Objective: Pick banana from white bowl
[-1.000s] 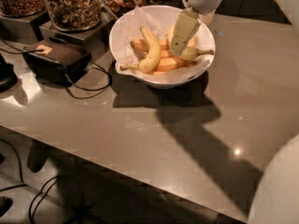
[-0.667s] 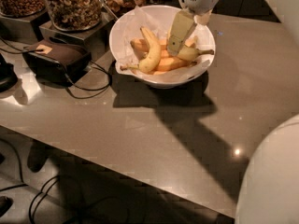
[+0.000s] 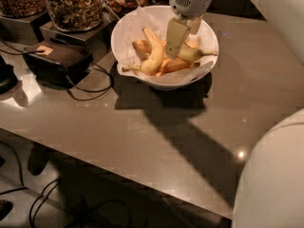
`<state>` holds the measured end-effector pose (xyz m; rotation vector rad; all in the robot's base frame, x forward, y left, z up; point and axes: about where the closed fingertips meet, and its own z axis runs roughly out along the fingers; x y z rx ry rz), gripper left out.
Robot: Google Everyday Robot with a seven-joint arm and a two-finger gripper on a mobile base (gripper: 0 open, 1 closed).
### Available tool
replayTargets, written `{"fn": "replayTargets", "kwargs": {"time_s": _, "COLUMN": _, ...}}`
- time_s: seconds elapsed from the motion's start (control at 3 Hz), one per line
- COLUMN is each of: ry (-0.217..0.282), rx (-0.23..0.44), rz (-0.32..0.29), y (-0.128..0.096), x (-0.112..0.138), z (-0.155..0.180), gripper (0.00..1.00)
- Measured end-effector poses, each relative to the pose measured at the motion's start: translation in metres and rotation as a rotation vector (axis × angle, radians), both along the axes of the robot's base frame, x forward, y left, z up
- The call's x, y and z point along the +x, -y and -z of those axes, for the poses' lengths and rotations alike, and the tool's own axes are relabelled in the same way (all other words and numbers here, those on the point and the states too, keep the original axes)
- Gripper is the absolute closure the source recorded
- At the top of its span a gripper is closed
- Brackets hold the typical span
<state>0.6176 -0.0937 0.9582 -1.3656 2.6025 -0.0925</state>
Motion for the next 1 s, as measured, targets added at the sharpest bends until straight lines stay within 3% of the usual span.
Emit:
{"fn": "replayTargets", "kwargs": {"time_s": 0.67, "ry": -0.030, "rx": -0.001, "rz": 0.008, "y": 0.001, "x": 0.004, "z": 0.012, "gripper": 0.36}}
{"fn": "replayTargets", "kwargs": {"time_s": 1.0, "ry": -0.050, "rx": 0.024, "rz": 0.056, "y": 0.020, "x": 0.015, "z": 0.019, "gripper": 0.38}}
